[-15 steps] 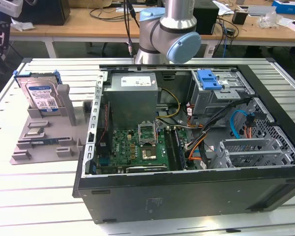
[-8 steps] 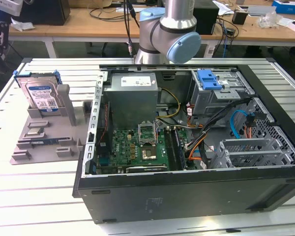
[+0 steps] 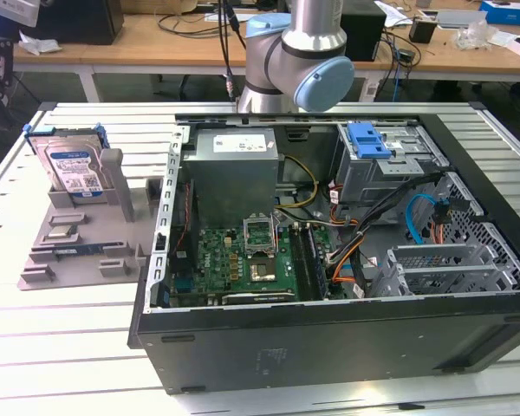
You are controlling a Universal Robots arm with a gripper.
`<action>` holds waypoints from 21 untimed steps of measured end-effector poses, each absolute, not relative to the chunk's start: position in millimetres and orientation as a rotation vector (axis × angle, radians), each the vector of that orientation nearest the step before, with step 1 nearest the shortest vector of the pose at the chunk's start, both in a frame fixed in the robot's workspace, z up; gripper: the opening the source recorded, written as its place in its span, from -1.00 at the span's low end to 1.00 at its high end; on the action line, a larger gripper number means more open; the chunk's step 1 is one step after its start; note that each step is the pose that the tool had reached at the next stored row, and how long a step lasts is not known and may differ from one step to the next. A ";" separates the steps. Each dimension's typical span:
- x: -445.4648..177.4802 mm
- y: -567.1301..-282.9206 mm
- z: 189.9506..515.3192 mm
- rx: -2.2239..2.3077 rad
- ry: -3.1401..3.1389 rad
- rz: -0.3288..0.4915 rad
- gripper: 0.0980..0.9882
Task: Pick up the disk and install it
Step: 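Pick up the disk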
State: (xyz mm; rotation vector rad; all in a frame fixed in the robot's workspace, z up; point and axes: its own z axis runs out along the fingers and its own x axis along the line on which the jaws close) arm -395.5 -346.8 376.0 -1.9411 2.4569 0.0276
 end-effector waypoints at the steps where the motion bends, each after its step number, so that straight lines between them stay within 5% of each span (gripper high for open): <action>1: -395.6 -346.8 376.1 -1.950 2.451 0.027 -0.99; 21: -395.6 -346.7 376.0 -2.073 2.349 0.027 -0.99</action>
